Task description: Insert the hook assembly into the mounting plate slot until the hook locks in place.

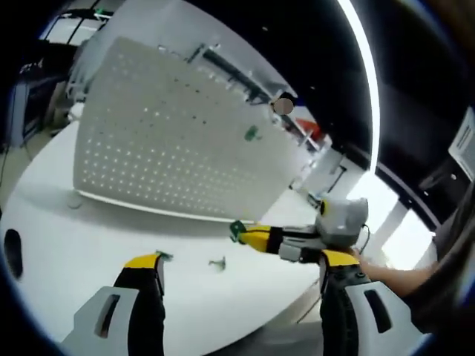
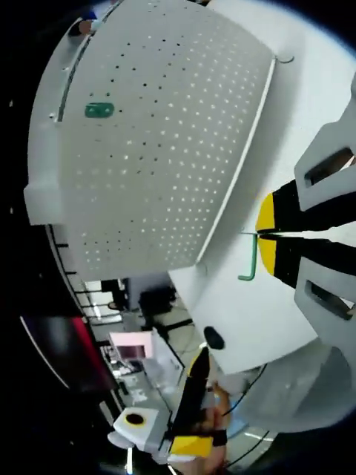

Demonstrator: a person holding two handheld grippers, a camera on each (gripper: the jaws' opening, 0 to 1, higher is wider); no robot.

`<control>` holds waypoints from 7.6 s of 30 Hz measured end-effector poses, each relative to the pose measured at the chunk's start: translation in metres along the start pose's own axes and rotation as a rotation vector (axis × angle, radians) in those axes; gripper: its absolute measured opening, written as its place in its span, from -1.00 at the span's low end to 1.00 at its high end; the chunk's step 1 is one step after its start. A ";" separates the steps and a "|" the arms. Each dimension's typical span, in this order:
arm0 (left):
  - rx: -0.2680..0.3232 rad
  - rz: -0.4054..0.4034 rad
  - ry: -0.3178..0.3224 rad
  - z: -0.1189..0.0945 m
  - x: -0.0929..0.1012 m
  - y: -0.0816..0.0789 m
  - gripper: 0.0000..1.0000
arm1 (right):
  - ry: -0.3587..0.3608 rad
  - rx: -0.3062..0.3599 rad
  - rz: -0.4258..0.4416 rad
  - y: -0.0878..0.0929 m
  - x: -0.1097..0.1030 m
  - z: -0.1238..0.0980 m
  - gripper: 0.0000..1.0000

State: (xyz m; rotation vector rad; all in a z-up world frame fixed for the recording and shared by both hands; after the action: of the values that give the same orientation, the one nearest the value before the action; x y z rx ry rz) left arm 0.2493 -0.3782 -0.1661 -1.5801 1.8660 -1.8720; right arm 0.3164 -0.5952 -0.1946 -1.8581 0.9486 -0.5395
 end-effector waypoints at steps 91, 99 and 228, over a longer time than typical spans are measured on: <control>0.091 -0.211 0.219 0.006 0.008 0.000 -0.92 | -0.148 0.221 0.104 -0.031 -0.077 -0.036 -1.00; 0.084 -0.214 0.207 0.006 0.009 0.000 -0.94 | -0.124 0.219 0.009 -0.033 -0.079 -0.038 -1.00; 0.370 0.605 -0.518 0.226 0.025 -0.161 -0.95 | -0.040 -0.089 0.099 0.051 0.070 -0.126 -0.75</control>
State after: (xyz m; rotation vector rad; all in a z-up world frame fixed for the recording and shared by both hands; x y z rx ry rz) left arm 0.4807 -0.5113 -0.0859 -1.0728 1.4379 -1.2876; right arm 0.2506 -0.7327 -0.1855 -1.8825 1.0465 -0.4046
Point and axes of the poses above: the point that each gripper's makers call its tool centre point, and the gripper's own axes: z roughly forward along the fingers, x roughly to its right, y roughly out of its underside, the point moved 10 cm from there along -z, roughly backward along the fingers, and after that the axes turned 4 degrees about y, right-handed, at the moved point
